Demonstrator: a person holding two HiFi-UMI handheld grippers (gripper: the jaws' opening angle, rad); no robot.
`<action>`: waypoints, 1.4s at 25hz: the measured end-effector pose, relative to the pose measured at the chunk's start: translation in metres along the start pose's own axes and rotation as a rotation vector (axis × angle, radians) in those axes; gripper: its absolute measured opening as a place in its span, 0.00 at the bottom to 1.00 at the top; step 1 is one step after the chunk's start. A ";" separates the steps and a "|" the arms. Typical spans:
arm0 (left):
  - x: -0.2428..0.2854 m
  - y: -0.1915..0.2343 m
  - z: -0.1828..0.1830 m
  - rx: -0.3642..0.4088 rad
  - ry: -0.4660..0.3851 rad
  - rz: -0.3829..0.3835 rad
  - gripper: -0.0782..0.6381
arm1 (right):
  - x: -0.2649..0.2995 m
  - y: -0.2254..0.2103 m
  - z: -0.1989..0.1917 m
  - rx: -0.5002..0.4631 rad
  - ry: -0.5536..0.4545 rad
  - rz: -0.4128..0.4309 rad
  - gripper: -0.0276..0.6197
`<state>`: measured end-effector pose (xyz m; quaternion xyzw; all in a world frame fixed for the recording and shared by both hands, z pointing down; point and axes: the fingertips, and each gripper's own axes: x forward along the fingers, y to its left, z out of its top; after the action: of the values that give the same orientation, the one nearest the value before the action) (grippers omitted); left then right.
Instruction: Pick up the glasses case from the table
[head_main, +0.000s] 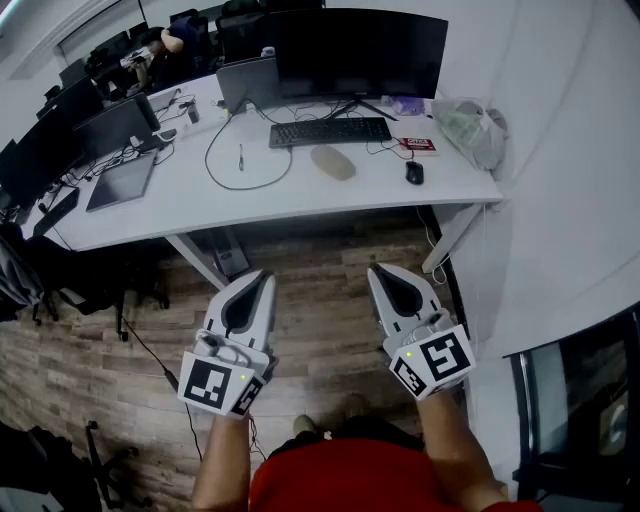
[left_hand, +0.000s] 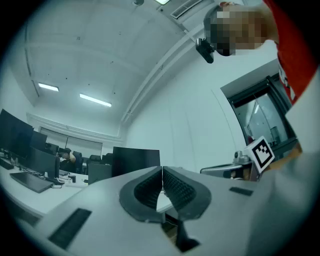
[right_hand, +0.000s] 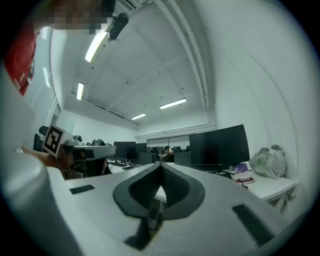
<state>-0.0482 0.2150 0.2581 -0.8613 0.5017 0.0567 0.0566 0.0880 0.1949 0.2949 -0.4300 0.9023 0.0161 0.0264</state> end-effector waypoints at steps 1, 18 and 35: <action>0.002 0.000 0.000 0.000 0.000 0.001 0.12 | 0.000 -0.001 0.001 0.000 -0.004 0.006 0.05; 0.070 -0.020 -0.008 0.044 0.006 0.075 0.12 | 0.000 -0.077 -0.001 -0.001 -0.043 0.081 0.05; 0.191 0.121 -0.046 0.023 -0.035 0.020 0.12 | 0.188 -0.132 -0.023 -0.087 0.015 0.054 0.05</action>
<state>-0.0573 -0.0155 0.2695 -0.8545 0.5096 0.0667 0.0747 0.0713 -0.0354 0.3051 -0.4062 0.9123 0.0529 0.0003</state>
